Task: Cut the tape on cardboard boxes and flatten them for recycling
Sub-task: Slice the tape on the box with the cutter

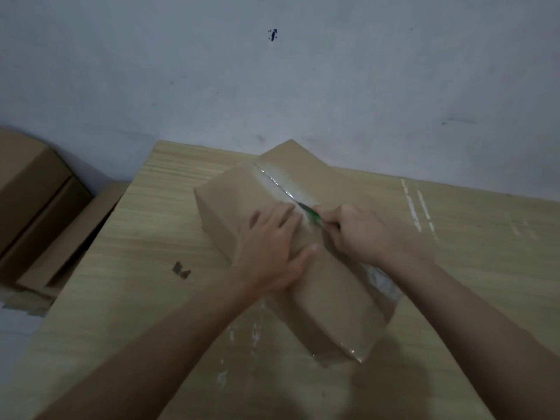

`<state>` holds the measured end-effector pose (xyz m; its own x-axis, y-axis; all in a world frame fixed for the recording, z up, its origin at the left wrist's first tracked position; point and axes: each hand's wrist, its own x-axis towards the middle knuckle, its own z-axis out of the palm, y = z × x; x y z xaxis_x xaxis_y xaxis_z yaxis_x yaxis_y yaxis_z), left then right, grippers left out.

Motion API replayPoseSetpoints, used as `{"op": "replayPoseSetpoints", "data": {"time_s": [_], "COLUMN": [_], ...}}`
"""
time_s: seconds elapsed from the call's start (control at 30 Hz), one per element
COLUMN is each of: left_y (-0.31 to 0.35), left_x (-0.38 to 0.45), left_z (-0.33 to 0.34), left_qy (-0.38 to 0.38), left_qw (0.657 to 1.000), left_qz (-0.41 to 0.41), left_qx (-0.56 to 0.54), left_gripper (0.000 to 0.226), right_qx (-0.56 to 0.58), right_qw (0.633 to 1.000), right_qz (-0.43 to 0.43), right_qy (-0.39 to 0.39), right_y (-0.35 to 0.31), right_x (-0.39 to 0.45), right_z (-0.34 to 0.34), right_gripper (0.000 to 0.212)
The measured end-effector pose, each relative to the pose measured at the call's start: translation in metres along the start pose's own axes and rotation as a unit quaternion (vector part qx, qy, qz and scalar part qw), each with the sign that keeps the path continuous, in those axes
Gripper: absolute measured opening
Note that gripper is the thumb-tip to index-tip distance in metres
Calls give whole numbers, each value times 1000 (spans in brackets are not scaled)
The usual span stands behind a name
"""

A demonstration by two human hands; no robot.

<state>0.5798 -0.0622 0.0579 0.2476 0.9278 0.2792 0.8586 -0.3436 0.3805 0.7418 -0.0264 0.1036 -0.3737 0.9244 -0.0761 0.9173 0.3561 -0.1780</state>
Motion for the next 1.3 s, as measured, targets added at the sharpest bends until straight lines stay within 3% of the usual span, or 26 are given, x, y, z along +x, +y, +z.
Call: {"op": "replayPoseSetpoints", "data": {"time_s": [0.07,0.23,0.5,0.8,0.9,1.0,1.17,1.23,1.3], "left_y": [13,15,14,4,-7,-10,-1,7,22], "left_x": [-12,-12,-11,4,19,29,36,37,28], "left_z": [10,12,15,10,2,-3,-5,-7,-5], "left_qy": [-33,-47,-24,-64,-108,-152,-201,-199,-148], "left_qw": [999,995,996,993,989,980,968,967,979], "left_qz": [-38,-53,-48,-52,-31,-19,-51,-57,-39], "left_qx": [18,64,76,79,94,126,139,150,133], "left_gripper": [85,91,87,94,87,65,61,59,53], "right_qx": [-1,-41,-130,-99,-83,-71,-51,-41,-42], "right_qw": [1000,999,990,994,996,997,997,997,996], "right_qz": [6,12,-9,5,24,27,46,63,69], "right_qy": [-8,-31,-62,-47,-32,-29,-29,-23,-24], "right_y": [2,-1,-2,15,17,16,23,27,28], "right_x": [1,-5,-23,-63,-63,-66,-88,-96,-99], "right_z": [1,-8,-17,-22,-18,-18,-15,-14,-12], "right_gripper": [34,33,36,36,37,39,43,40,37]}}
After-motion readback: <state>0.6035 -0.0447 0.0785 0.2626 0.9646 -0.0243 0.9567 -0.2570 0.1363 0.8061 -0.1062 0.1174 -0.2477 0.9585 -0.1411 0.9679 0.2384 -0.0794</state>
